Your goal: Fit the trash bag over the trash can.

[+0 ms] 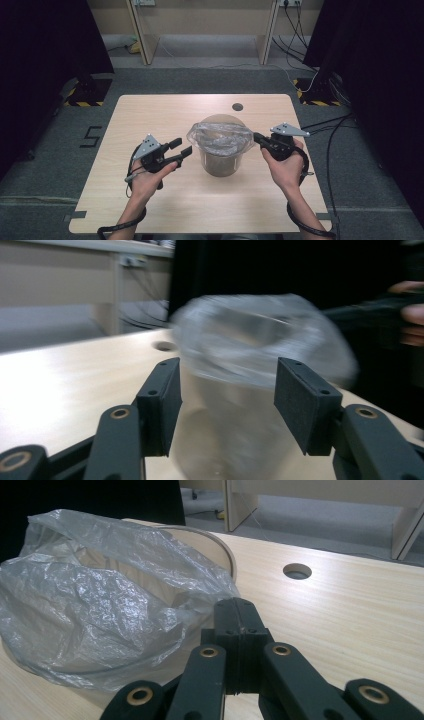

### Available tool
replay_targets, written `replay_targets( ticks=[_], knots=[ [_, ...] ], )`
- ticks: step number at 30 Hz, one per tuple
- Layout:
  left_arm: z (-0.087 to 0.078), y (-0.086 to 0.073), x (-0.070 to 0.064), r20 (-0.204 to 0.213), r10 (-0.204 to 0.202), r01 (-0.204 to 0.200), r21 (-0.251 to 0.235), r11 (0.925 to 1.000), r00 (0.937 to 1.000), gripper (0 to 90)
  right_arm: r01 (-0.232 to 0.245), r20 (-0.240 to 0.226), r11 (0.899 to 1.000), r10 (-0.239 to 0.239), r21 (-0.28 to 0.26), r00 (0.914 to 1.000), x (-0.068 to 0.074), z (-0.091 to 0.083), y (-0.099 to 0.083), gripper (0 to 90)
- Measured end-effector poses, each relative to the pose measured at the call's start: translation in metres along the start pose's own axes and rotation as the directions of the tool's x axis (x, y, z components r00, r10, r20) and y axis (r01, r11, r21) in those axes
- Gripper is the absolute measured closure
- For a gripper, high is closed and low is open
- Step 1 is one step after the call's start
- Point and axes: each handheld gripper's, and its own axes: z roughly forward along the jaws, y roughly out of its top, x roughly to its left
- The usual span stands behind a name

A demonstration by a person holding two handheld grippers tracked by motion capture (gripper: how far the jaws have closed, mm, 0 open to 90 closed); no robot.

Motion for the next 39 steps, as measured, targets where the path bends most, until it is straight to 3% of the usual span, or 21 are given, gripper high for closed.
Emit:
replay_targets(
  ticks=[3,4,7,8,10,15,20,25,28,29,30,33,36,38,39],
  knots=[
    [0.004,-0.001,-0.012,0.024,-0.003,0.002,0.018,0.9998,0.9997,44.1,0.006,-0.001,1.0,-0.006,-0.003,1.0,0.003,-0.001,0.001,90.0],
    [0.007,-0.001,-0.014,0.015,-0.027,0.027,0.033,0.9991,0.9995,44.2,0.006,-0.001,1.0,-0.006,-0.004,1.0,0.003,-0.001,0.001,90.0],
    [0.013,-0.003,-0.01,-0.027,-0.061,0.062,0.059,0.9963,0.9978,43.7,0.008,0.001,1.0,-0.008,-0.006,1.0,0.004,-0.001,0.003,90.0],
    [0.015,-0.006,-0.008,-0.027,-0.091,0.092,0.068,0.9934,0.9955,42.7,0.006,0.001,1.0,-0.006,-0.006,1.0,0.003,-0.001,0.003,90.0],
    [0.017,-0.009,-0.006,-0.02,-0.111,0.112,0.078,0.9907,0.9936,41.9,0.003,0.002,1.0,-0.003,-0.004,1.0,0.002,0.0,0.002,90.0],
    [0.021,-0.007,-0.003,0.028,-0.178,0.177,0.057,0.9827,0.9836,40.5,0.004,0.0,1.0,-0.004,0.002,1.0,0.001,0.002,0.0,90.0],
    [0.027,0.001,0.005,0.031,-0.233,0.231,0.044,0.9719,0.972,41.7,0.009,0.001,1.0,-0.009,-0.005,1.0,0.002,0.0,0.002,90.0],
    [0.032,0.007,0.006,0.03,-0.258,0.257,0.032,0.966,0.9658,52.3,0.011,0.0,1.0,-0.011,-0.005,0.9999,0.002,0.0,0.003,90.0],
    [0.033,0.008,0.004,0.021,-0.258,0.257,0.045,0.9654,0.966,64.0,0.01,-0.003,1.0,-0.01,-0.007,0.9999,0.002,0.0,0.002,90.0],
    [0.033,0.008,0.003,0.034,-0.269,0.267,0.041,0.9627,0.9626,70.1,0.008,-0.004,1.0,-0.008,-0.007,1.0,0.002,0.0,0.002,90.0],
    [0.032,0.007,0.003,0.054,-0.291,0.289,0.031,0.9567,0.9553,76.5,0.007,-0.005,1.0,-0.007,-0.006,1.0,0.003,-0.001,0.001,90.0],
    [0.028,0.006,0.003,0.061,-0.289,0.288,0.027,0.9573,0.9554,89.2,0.006,-0.005,1.0,-0.006,-0.004,1.0,0.003,-0.002,0.0,90.0],
    [0.023,0.005,0.001,0.061,-0.279,0.276,0.049,0.9599,0.9585,89.6,0.006,-0.002,1.0,-0.006,-0.001,1.0,0.002,-0.003,-0.001,90.0],
    [0.019,0.003,0.0,0.081,-0.286,0.282,0.056,0.9578,0.9549,89.7,0.007,0.0,1.0,-0.007,0.0,1.0,0.002,-0.004,-0.001,90.0],
    [0.016,0.002,-0.001,0.093,-0.3,0.295,0.06,0.9536,0.9495,89.7,0.008,0.001,1.0,-0.008,0.001,1.0,0.001,-0.004,-0.001,90.0]
  ],
)
